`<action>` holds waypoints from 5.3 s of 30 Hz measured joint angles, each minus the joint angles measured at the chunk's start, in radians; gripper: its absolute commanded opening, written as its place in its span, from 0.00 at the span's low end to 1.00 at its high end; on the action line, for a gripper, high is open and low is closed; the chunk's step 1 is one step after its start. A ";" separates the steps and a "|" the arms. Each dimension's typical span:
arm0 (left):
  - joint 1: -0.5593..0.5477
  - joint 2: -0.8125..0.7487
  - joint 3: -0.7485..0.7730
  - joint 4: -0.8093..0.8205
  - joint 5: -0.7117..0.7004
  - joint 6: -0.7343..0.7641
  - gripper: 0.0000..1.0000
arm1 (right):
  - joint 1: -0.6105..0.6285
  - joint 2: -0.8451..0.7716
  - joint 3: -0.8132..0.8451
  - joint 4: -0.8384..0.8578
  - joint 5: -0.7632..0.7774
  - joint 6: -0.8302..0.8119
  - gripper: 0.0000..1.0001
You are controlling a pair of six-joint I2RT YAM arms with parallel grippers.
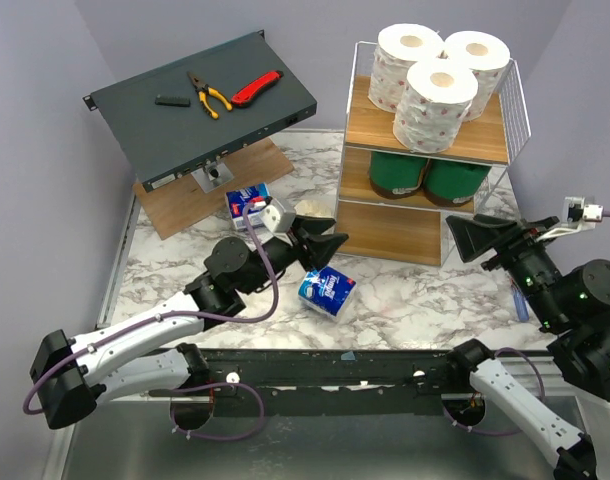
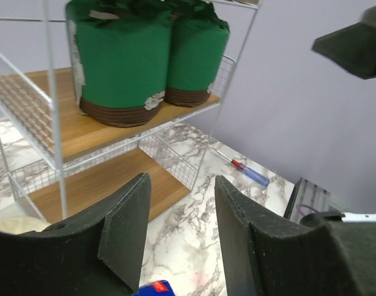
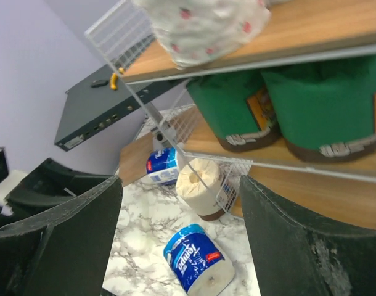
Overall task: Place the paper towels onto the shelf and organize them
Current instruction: Adjust the paper towel on the shelf.
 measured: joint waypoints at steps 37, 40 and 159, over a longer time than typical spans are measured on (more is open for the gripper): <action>0.143 0.477 0.354 0.144 -0.103 0.156 0.35 | 0.000 0.127 -0.524 0.567 0.080 -0.073 0.27; 0.147 0.494 0.361 0.144 -0.090 0.157 0.28 | 0.002 0.166 -0.532 0.633 0.080 -0.081 0.26; 0.161 0.515 0.343 0.190 0.013 0.156 0.00 | 0.029 0.277 -0.624 0.920 0.650 -0.204 0.93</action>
